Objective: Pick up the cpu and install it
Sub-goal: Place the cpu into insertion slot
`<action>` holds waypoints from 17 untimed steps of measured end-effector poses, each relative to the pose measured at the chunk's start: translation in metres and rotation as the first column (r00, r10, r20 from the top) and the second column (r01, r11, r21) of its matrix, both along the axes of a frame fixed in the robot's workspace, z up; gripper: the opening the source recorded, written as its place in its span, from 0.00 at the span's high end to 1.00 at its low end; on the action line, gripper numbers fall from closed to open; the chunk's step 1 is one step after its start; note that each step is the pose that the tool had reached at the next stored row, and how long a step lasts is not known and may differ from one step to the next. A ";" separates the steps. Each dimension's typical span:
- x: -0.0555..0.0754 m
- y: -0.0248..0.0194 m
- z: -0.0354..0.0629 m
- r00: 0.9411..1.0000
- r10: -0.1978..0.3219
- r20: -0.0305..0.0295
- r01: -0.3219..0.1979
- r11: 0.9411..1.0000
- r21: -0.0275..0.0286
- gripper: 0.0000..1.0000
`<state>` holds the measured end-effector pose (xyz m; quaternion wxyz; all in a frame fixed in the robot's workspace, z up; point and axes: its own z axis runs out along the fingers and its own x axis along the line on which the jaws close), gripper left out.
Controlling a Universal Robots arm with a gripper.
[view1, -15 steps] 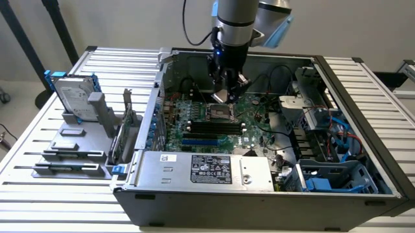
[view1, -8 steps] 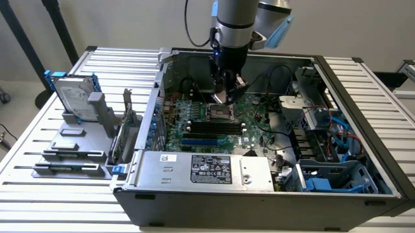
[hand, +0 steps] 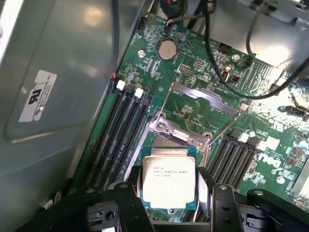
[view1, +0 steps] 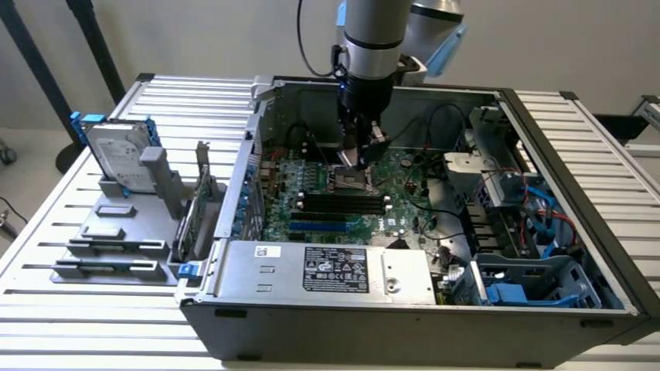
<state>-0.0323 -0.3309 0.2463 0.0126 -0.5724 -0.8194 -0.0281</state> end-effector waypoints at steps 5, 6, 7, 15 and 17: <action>0.000 0.0000 -0.0030 0.996 -0.092 -0.002 0.092 0.996 0.000 0.45; 0.000 0.0000 -0.0036 0.994 -0.109 -0.003 0.109 0.994 0.000 0.45; 0.000 0.0000 -0.0042 0.992 -0.127 -0.003 0.127 0.992 0.000 0.45; 0.000 0.0000 -0.0089 0.963 -0.270 -0.007 0.270 0.963 -0.001 0.45; 0.000 0.0000 -0.0101 0.952 -0.305 -0.008 0.305 0.952 -0.001 0.45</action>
